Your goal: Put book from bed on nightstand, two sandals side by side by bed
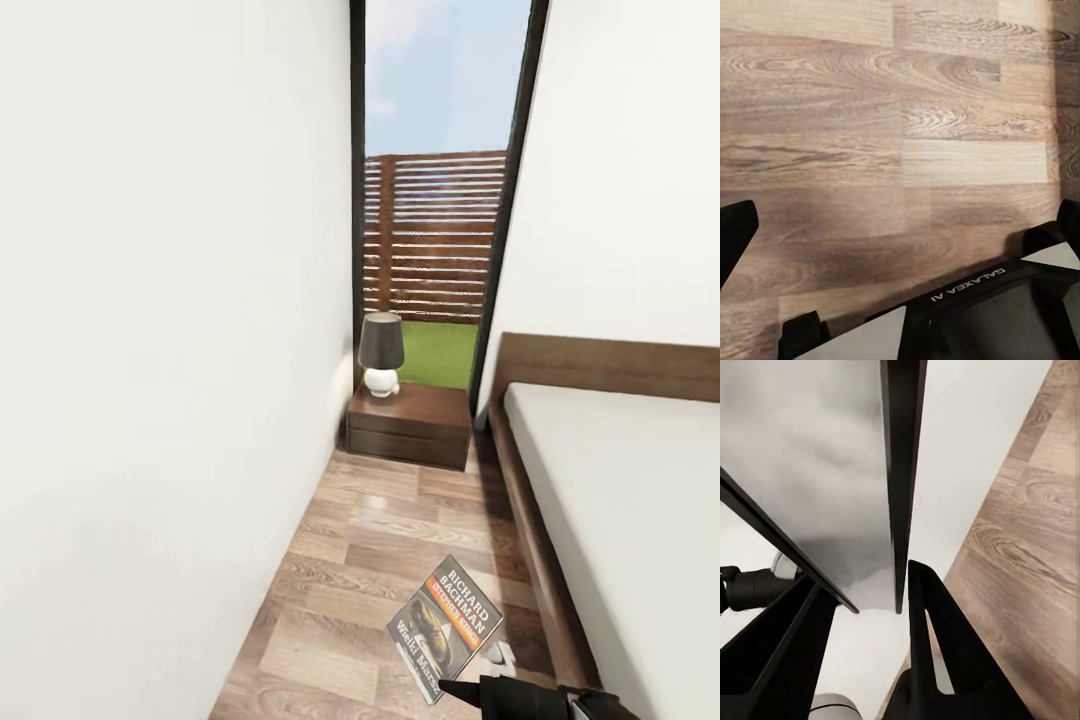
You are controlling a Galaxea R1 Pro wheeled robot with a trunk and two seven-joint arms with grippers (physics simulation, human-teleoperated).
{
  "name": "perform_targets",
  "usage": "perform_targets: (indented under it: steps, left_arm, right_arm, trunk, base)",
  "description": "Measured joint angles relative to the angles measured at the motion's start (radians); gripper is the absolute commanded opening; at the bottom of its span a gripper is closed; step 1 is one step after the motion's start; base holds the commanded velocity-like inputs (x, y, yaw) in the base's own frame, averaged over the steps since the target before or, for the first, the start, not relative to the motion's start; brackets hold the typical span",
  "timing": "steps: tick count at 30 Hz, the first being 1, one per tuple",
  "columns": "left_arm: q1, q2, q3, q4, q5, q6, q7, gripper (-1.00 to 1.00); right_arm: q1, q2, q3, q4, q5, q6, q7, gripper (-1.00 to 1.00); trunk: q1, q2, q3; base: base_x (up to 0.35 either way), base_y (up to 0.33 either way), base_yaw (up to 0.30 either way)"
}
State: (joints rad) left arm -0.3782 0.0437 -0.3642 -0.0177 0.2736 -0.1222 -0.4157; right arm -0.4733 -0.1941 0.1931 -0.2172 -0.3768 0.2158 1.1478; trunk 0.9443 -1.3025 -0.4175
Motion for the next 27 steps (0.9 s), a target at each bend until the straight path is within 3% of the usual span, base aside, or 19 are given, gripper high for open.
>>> perform_targets:
  steps: [27]
  left_arm:
    - [0.000,0.000,0.000,0.000,0.000,0.000,0.000,1.00]
  right_arm:
    - [0.000,0.000,0.001,0.000,0.001,0.000,0.000,-1.00]
  trunk:
    - [0.000,0.000,-0.010]
  base:
    - [0.005,0.000,-0.261]
